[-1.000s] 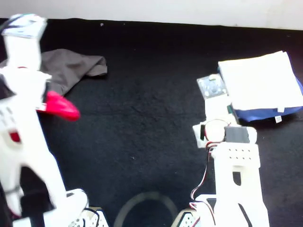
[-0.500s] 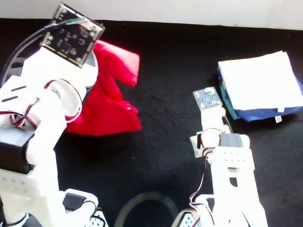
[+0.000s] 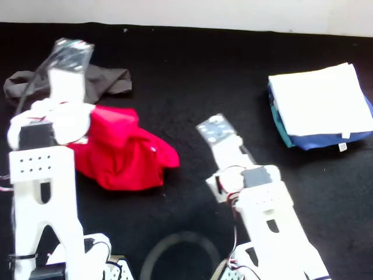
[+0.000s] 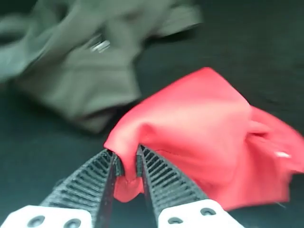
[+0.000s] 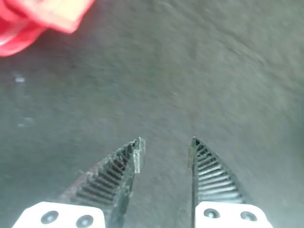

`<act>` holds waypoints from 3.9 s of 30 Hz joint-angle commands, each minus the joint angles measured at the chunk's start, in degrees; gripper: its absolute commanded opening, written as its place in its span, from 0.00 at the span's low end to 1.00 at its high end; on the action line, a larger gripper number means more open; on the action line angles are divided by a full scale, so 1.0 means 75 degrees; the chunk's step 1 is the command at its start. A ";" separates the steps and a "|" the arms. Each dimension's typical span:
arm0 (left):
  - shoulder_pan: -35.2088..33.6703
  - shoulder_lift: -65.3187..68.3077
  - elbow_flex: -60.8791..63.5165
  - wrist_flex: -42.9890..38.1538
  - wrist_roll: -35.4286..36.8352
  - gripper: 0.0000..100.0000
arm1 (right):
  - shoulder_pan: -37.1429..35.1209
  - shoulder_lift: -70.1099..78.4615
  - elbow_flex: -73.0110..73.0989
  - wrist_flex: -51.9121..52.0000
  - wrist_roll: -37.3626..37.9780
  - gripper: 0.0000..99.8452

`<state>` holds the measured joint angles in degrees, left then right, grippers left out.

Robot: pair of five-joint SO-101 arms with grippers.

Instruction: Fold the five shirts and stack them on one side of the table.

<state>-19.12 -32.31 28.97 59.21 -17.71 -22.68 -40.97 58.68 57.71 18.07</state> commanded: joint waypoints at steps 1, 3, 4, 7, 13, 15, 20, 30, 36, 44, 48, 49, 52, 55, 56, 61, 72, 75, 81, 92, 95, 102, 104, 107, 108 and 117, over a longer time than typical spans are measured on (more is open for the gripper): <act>-0.1201 0.0006 0.1190 -0.1465 0.0035 0.01 | -0.0744 0.0240 -0.0639 -0.0111 -0.0574 0.16; -0.1705 0.0006 0.1635 -0.1958 0.0023 0.01 | -0.1155 0.0815 -0.1272 -0.0064 -0.0903 0.16; -0.1928 0.0006 0.1776 -0.2110 0.0023 0.01 | -0.1389 0.1190 -0.1612 -0.0053 -0.1067 0.17; -0.2409 0.0018 0.2069 -0.2192 0.0023 0.01 | -0.2163 0.2456 -0.2643 -0.0041 -0.1571 0.24; -0.2842 0.0018 0.2315 -0.2180 0.0023 0.01 | -0.3475 0.4519 -0.4167 -0.0029 -0.1688 0.26; -0.2983 0.0018 0.2315 -0.2180 0.0023 0.01 | -0.3710 0.4894 -0.4519 -0.0029 -0.1700 0.26; -0.3124 0.0018 0.2315 -0.2168 0.0023 0.01 | -0.4026 0.5550 -0.5386 -0.0076 -0.1700 0.26; -0.3065 0.0018 0.2315 -0.1793 0.0023 0.01 | -0.3991 0.7625 -0.7543 -0.0053 -0.1676 0.20; -0.3100 0.0018 0.2338 -0.1747 -0.0176 0.01 | -0.3979 0.8094 -0.7848 -0.0018 -0.1688 0.02; -0.2620 -0.0029 0.3288 -0.1735 -0.1020 0.01 | -0.2749 0.7695 -0.8105 0.1201 -0.1395 0.01; -0.2057 0.0006 0.3710 -0.1571 -0.1008 0.01 | -0.1670 0.7051 -0.8082 0.1811 -0.0785 0.01; -0.1881 -0.0018 0.3722 -0.1559 -0.1008 0.01 | -0.1436 0.6828 -0.8094 0.1952 -0.0586 0.01; -0.1389 -0.0041 0.3288 -0.1266 -0.0961 0.01 | -0.0779 0.6125 -0.8117 0.2127 0.0152 0.01; -0.0862 -0.0029 0.2010 -0.0129 0.0059 0.01 | -0.0170 0.5445 -0.8129 0.2069 0.0645 0.01; -0.0662 -0.0006 0.1448 0.0340 0.0492 0.01 | 0.0006 0.5234 -0.8141 0.2057 0.0727 0.01; 0.0932 0.0018 -0.1647 0.2403 0.1559 0.01 | 0.0885 0.4648 -0.9137 0.2069 0.0973 0.01; 0.2163 0.0029 -0.2503 0.3317 0.1559 0.06 | 0.1553 0.4612 -1.0755 0.3182 0.0985 0.01; 0.1752 0.0029 -0.0944 0.2661 0.1547 0.15 | 0.1495 0.4577 -0.9934 0.3241 0.0985 0.01; 0.0006 0.0018 0.1389 0.0785 0.1453 0.19 | 0.1354 0.4319 -0.8985 0.3335 0.0938 0.01; 0.1506 -0.0018 0.1237 0.1418 0.0903 0.19 | 0.1026 0.1788 -0.5902 0.2714 0.0938 0.01; 0.2432 0.0018 0.1330 0.1442 0.0879 0.19 | 0.1354 0.1166 -0.4999 0.2104 0.0949 0.01; 0.3722 0.0018 0.2784 0.1242 -0.0610 0.19 | 0.2292 0.0580 -0.4671 0.1623 0.0973 0.01; 0.3686 0.0018 0.3218 0.0867 -0.0914 0.19 | 0.2432 0.0592 -0.4671 0.1588 0.0973 0.01; 0.3171 0.0018 0.3651 0.0035 -0.1032 0.19 | 0.2549 0.0522 -0.4683 0.1577 0.0973 0.01; 0.2925 0.0018 0.3710 -0.0246 -0.1032 0.19 | 0.2549 0.0522 -0.4695 0.1577 0.0973 0.01; 0.1928 0.0029 0.3511 -0.1641 -0.0586 0.19 | 0.2503 0.0522 -0.5034 0.1659 0.0938 0.01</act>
<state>-4.09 -32.04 56.92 48.48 -24.75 -4.40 -34.73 23.60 70.64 24.92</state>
